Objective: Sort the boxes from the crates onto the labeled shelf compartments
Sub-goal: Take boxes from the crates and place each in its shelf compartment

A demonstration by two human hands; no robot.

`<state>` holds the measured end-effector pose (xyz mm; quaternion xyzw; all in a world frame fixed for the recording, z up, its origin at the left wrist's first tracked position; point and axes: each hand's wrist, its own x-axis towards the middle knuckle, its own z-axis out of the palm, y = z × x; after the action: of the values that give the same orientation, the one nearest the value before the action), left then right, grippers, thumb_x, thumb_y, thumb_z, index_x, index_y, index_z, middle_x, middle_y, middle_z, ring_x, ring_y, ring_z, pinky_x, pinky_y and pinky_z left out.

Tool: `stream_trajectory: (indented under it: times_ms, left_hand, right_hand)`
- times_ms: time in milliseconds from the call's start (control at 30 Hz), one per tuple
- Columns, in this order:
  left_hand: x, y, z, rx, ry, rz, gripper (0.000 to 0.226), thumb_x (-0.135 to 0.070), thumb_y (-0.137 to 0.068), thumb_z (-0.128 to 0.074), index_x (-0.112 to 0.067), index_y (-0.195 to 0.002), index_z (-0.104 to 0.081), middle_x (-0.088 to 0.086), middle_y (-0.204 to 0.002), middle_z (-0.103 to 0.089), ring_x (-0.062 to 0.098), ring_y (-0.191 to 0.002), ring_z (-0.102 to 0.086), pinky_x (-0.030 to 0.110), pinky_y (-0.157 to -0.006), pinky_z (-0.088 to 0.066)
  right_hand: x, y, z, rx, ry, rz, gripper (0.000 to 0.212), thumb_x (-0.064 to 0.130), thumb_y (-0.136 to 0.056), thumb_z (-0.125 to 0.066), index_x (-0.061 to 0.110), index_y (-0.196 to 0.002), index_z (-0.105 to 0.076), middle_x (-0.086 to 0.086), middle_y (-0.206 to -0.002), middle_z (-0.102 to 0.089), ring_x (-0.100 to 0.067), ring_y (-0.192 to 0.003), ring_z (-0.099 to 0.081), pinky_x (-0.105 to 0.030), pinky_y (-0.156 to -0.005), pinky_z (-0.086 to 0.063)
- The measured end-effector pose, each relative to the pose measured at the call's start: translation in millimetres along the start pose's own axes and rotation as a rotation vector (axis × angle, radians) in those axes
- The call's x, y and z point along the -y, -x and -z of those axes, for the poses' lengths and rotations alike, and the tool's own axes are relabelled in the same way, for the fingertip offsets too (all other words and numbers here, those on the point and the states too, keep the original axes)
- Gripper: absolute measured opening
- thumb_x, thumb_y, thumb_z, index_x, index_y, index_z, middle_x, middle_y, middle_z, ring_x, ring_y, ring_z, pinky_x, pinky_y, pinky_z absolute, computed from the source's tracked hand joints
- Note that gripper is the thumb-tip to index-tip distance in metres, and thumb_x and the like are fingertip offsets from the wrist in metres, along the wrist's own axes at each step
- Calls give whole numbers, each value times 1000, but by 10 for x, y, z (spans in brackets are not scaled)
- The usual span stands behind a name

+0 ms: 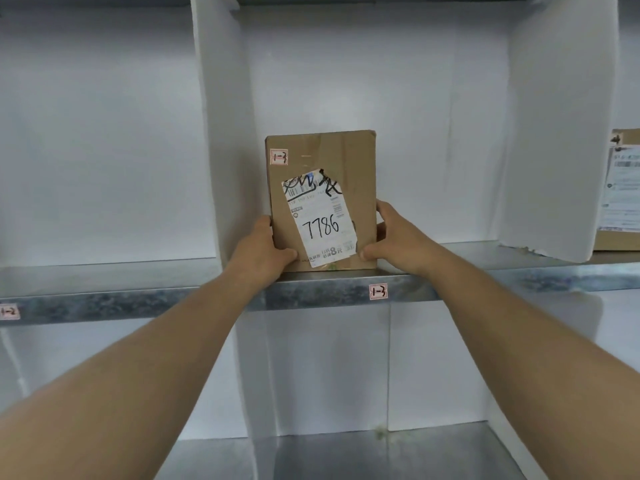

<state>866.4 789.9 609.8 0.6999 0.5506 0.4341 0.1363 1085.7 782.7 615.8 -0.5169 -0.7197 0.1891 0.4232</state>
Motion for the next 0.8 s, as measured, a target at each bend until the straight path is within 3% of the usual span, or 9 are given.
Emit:
stream_trajectory:
  times_ms: [100,300,533,600,667,800]
  left_hand:
    - [46,-15,-38,-6,-16,0,56,-17,-88,-65,-18,-136,-36,4,-126,-58,24,-109,-57,37,-93,-49]
    - [6,-17,-68,14,-11,-19,60,-16,-87,-66,-17,-138,-34,5,-113,-60,23,-101,-59,37,-90,-50]
    - [-49,-5,-133,39,-11,-23,64,-14,-89,-63,-18,-142,-28,8,-122,-58,21,-99,-56,35,-90,-49]
    - [-49,15,-126,36,-8,-10,68,-15,-89,-64,-19,-145,-24,9,-126,-57,23,-104,-58,39,-93,-50]
    - [-58,53,-115,17,-11,-11,75,-17,-89,-65,-20,-148,-20,9,-136,-52,27,-115,-56,43,-98,-47]
    - [-96,208,-21,-65,-145,-87,78,-28,-87,-67,-23,-149,-19,6,-147,-40,26,-129,-46,43,-103,-43]
  right_hand:
    - [-38,-7,-17,3,24,-6,89,5,-83,-68,29,-151,-15,8,-101,-58,-8,-92,-59,-18,-70,-46]
    - [-62,19,41,-26,32,-20,88,4,-83,-66,29,-151,-16,7,-102,-58,-8,-92,-60,-19,-71,-48]
    - [-94,50,90,-34,88,-63,90,7,-82,-67,27,-152,-14,-2,-119,-58,-12,-97,-60,-24,-77,-51]
    - [-92,68,94,-42,92,-85,96,11,-81,-70,24,-154,-9,-7,-137,-51,-20,-114,-56,-31,-89,-50]
    - [-75,111,119,-83,114,-102,101,14,-81,-73,21,-155,-4,-8,-152,-35,-24,-134,-41,-38,-106,-40]
    - [54,248,197,-202,237,-49,105,19,-79,-76,18,-154,-3,-11,-154,-28,-25,-138,-34,-40,-110,-35]
